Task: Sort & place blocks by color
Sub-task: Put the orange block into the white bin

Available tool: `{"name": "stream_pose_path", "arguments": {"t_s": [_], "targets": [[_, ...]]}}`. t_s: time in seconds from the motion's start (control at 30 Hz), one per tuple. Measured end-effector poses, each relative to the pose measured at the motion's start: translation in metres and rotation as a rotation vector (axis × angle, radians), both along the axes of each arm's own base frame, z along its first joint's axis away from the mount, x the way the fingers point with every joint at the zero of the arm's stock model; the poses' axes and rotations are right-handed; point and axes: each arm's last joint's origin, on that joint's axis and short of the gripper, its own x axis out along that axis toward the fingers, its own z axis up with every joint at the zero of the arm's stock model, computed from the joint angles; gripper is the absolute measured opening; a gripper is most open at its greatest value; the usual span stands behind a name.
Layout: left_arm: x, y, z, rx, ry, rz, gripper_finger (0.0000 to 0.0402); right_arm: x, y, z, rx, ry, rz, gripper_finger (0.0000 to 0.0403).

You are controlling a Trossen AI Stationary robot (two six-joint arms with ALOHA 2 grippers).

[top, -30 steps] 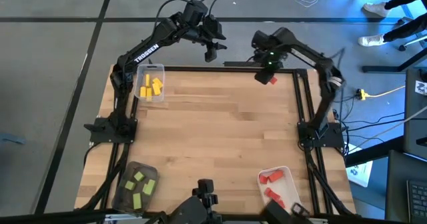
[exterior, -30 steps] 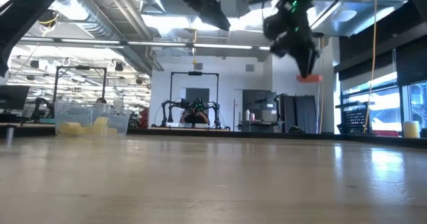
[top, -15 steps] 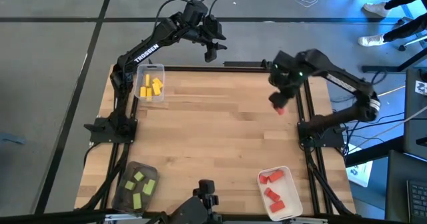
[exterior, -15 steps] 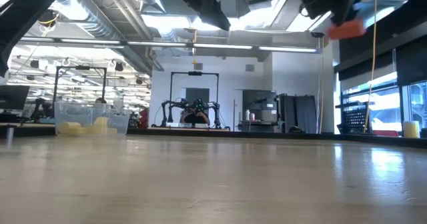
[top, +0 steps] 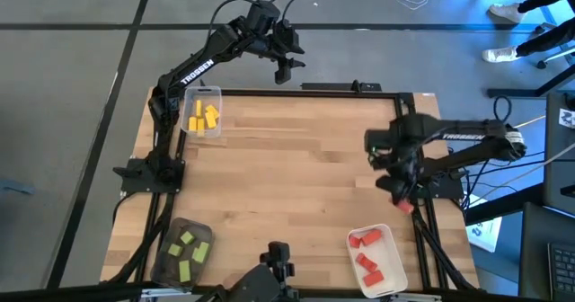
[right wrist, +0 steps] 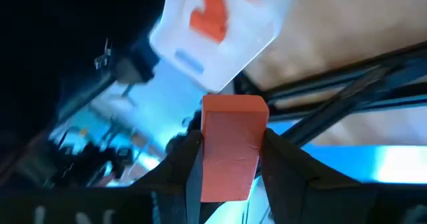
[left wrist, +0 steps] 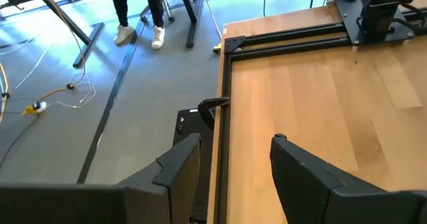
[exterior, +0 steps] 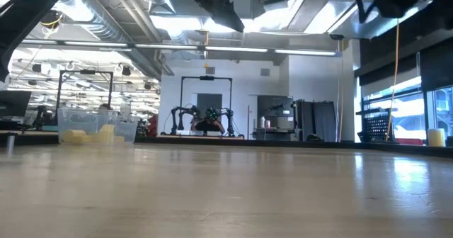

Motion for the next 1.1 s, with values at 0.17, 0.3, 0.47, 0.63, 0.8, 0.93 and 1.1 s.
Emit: {"name": "stream_pose_path", "arguments": {"t_s": [0.17, 0.3, 0.47, 0.63, 0.8, 0.93, 1.1], "targets": [[0.000, 0.000, 0.000, 0.000, 0.000, 0.000, 0.0170, 0.007, 0.025, -0.020, 0.102, 0.030, 0.032, 0.0117], [0.000, 0.000, 0.000, 0.026, 0.010, -0.015, 0.0170, 0.019, 0.041, -0.036, 0.129, 0.001, 0.016, 0.0117], [0.000, 0.000, 0.000, 0.038, 0.013, -0.021, 0.0170, 0.027, 0.060, -0.059, 0.138, 0.017, -0.016, 0.0117], [0.000, 0.000, 0.000, 0.042, 0.016, -0.024, 0.0170, 0.027, 0.076, -0.084, 0.137, 0.079, 0.001, 0.0117], [0.000, 0.000, 0.000, 0.038, 0.013, -0.033, 0.0170, 0.031, 0.083, -0.100, 0.095, 0.118, 0.021, 0.0117], [0.001, -0.003, 0.000, 0.004, -0.009, -0.104, 0.0170, 0.037, 0.086, -0.111, 0.062, 0.123, 0.032, 0.0117], [-0.001, -0.006, -0.002, -0.074, -0.026, -0.219, 0.0170, 0.045, 0.089, -0.124, 0.044, 0.123, 0.046, 0.0117]]}}
